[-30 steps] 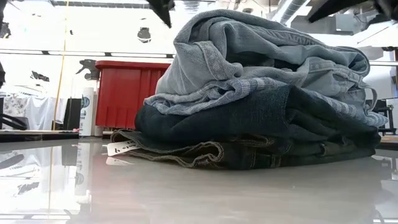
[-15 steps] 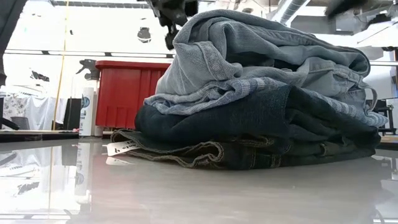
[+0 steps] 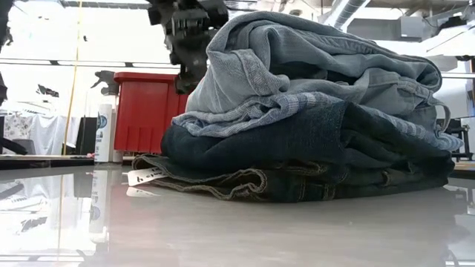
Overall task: Fold Laundry from Bin
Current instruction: Put all the folded clothes into the red bin
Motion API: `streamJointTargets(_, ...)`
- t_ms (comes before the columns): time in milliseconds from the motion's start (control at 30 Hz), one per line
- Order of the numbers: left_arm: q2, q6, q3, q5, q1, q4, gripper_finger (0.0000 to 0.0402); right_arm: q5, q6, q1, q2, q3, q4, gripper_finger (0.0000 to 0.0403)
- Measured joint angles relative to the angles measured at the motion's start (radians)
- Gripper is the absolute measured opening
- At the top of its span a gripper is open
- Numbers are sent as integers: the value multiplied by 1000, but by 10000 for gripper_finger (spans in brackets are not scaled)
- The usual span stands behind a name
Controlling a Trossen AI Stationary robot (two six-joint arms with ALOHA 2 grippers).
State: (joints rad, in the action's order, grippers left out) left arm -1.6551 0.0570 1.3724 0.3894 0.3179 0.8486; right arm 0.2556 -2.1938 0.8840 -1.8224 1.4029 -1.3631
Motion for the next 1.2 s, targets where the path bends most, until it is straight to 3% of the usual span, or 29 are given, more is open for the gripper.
streamJointTargets(167, 141, 173, -256, -270, -82, -331, 274, -97, 36, -47, -71, -5, -75, 14)
streamJointTargets(233, 160, 218, -340, -323, -100, -418, 274, -146, 60, -63, -97, -30, -40, 14)
streamJointTargets(433, 148, 382, -488, -275, -114, -632, 274, -145, 143, -145, -109, -124, 48, 14)
streamJointTargets(567, 148, 439, -524, -241, -138, -663, 274, -104, 295, -262, -108, -177, 50, 14)
streamJointTargets(733, 152, 492, -540, -187, -207, -639, 274, 13, 545, -444, -106, -235, 87, 14)
streamJointTargets(933, 152, 533, -542, -191, -313, -633, 274, 104, 873, -614, -104, -248, 214, 15)
streamJointTargets(1067, 163, 593, -542, -206, -336, -631, 274, 107, 983, -662, -73, -222, 186, 17)
streamJointTargets(1200, 234, 618, -542, -221, -326, -553, 274, 110, 965, -640, 39, -213, 84, 19)
